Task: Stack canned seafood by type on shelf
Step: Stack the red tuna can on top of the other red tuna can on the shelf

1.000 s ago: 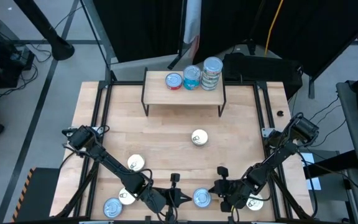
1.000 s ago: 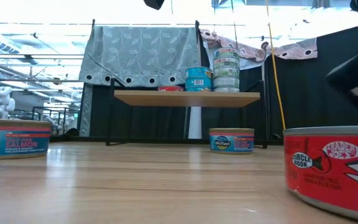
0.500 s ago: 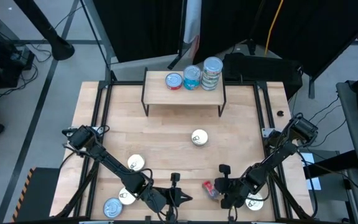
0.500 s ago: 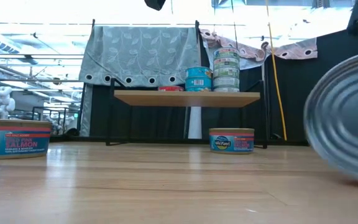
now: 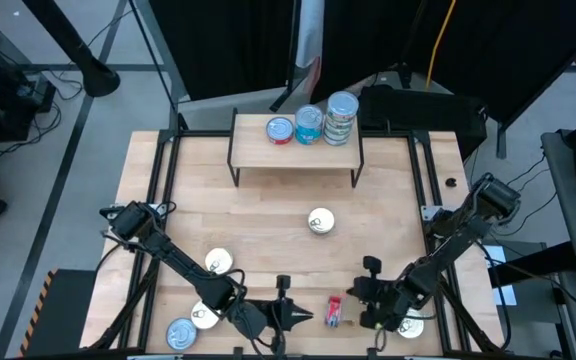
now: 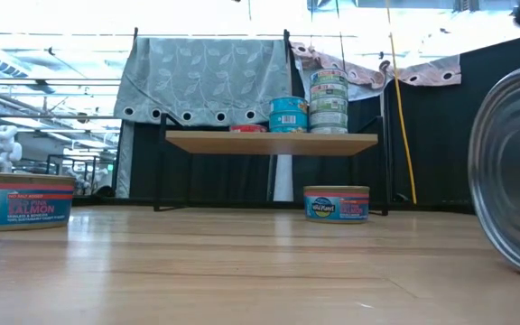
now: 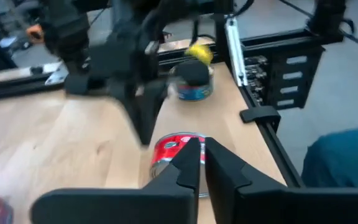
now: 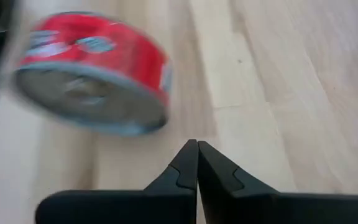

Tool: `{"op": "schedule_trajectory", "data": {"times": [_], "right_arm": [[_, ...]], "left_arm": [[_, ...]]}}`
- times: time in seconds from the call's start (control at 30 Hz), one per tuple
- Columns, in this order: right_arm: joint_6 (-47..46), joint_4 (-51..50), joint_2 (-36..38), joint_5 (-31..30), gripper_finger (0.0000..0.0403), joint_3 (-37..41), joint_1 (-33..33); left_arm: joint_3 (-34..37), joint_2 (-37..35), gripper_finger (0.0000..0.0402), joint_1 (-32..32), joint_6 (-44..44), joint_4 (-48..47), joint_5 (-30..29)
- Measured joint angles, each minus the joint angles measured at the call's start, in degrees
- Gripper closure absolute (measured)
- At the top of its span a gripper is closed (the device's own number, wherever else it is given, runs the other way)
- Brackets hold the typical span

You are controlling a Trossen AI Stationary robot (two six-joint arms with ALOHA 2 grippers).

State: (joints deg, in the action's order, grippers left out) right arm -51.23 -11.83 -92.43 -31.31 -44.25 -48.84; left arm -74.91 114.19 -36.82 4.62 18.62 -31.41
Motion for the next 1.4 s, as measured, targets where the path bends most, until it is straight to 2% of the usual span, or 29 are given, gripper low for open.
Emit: {"op": "schedule_trajectory", "data": {"times": [0.1,0.2,0.3,0.5,0.57,0.63,0.73,0.9,1.07,1.4], "right_arm": [[2.5,-2.6,4.4,0.5,0.0394,0.0,-2.9],[12.8,-1.9,7.5,1.9,0.0359,0.0,-4.4],[25.2,2.8,8.8,3.2,0.0296,-0.1,-3.4],[50.5,9.8,8.8,7.8,0.0131,-0.1,1.2],[54.7,10.5,8.8,12.7,0.0086,-0.6,4.0],[56.3,10.4,8.8,20.8,0.0058,-1.7,7.5],[60.3,10.4,8.9,31.3,0.0049,-2.2,11.7],[67.0,10.2,8.4,42.7,0.0055,-2.2,16.3],[71.7,12.0,4.8,45.8,0.0056,-2.2,19.4],[71.8,22.6,-5.9,53.8,0.0059,-2.2,22.7]], "left_arm": [[0.0,0.0,0.0349,0.0,3.4,0.0,-2.4],[0.0,0.0,0.0326,0.0,3.9,-0.1,-4.3],[0.0,0.0,0.0311,-0.2,4.1,0.1,-6.4],[0.0,0.0,0.0303,-1.6,6.8,-0.6,-10.7],[0.0,0.0,0.0303,-2.2,8.2,-1.7,-12.2],[0.0,0.0,0.0303,-2.7,9.6,-2.7,-13.7],[0.0,0.0,0.0303,-3.3,11.3,-3.7,-15.3],[0.0,0.0,0.0303,-3.5,11.6,-4.2,-16.5],[0.0,0.0,0.0303,-3.1,11.4,-5.2,-18.0],[0.0,0.0,0.0303,-2.6,11.4,-10.8,-18.4]]}}
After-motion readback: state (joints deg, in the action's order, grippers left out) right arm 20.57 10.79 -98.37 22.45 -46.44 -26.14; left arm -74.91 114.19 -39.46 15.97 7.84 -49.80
